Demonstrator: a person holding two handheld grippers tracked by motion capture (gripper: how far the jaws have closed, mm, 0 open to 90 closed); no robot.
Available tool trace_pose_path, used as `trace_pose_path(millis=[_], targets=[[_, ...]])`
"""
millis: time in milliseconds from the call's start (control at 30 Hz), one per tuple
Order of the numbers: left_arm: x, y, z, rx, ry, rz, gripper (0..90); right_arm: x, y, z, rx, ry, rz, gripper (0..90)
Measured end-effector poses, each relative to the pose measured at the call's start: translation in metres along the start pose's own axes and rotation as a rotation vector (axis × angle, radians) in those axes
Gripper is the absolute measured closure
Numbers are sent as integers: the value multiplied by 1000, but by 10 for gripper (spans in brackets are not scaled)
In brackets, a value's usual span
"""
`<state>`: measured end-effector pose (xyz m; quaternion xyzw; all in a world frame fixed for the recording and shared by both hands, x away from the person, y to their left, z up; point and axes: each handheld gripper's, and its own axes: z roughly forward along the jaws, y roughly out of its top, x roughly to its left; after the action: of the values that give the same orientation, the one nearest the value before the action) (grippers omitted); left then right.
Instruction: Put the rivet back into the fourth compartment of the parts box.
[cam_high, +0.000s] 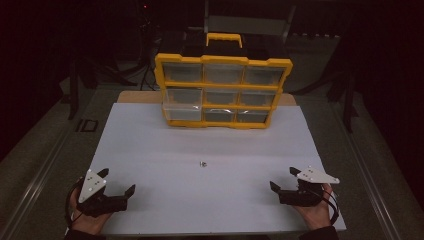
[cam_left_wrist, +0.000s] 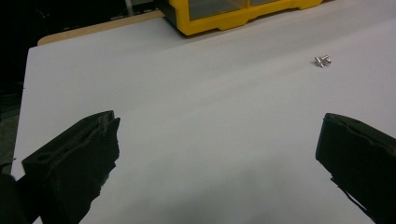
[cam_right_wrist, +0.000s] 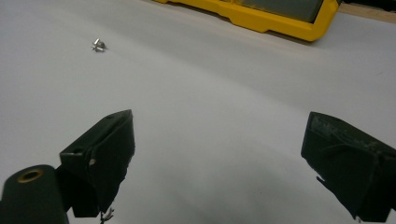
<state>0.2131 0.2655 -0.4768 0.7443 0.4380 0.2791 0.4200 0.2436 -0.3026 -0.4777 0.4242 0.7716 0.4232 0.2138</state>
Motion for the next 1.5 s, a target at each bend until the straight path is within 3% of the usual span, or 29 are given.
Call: trace_pose_path(millis=[533, 667, 967, 1500], targets=[[-1, 0, -3, -15, -15, -2, 1, 3, 0, 3, 18, 16, -9, 97], [5, -2, -5, -35, 6, -45, 1, 1, 5, 1, 7, 24, 13, 97], [5, -2, -10, -46, 21, -46, 1, 9, 26, 4, 43, 58, -62, 97], [1, -1, -8, -18, 44, -26, 1, 23, 57, 21, 38, 118, -119, 103]])
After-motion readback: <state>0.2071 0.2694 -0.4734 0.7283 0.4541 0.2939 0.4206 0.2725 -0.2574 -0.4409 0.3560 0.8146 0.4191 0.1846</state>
